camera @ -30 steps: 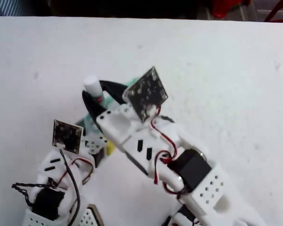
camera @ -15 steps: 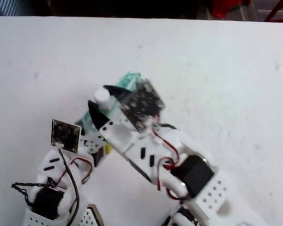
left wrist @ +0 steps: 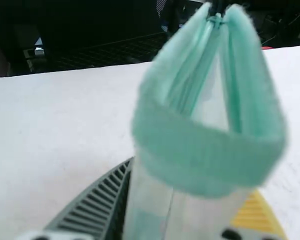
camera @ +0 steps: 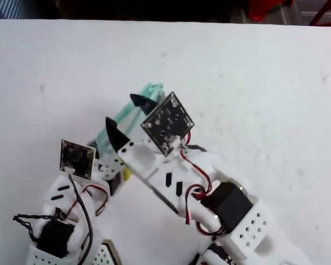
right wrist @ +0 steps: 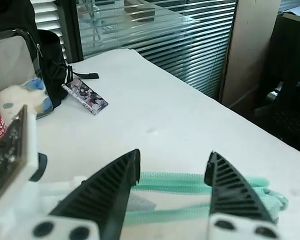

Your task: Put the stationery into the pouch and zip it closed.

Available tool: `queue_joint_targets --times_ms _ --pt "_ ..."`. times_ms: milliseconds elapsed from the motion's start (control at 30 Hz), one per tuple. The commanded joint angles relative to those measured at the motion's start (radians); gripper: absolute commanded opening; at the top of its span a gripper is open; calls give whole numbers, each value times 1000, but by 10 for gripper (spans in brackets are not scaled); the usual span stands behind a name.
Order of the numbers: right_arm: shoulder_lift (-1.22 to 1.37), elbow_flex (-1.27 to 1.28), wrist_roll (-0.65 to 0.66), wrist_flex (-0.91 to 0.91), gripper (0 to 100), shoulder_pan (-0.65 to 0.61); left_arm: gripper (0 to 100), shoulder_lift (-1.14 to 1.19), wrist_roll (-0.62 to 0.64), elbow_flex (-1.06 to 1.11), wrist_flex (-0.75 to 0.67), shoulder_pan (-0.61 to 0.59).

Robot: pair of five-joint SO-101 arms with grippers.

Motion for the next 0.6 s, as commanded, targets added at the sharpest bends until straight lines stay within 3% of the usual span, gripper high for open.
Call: queue_joint_targets --times_ms 0,133,333,500,567 --pt "-1 -44 9 2 193 7 255 8 -11 -12 2 8" --pt "-1 -95 9 4 159 88 221 8 -15 -12 2 8" --pt "21 -160 9 -45 127 340 25 8 -175 -14 -23 4" --pt "193 -166 11 -142 127 524 38 8 -195 -12 -28 4" --pt "311 -173 81 -165 126 542 38 8 -195 -12 -28 1"
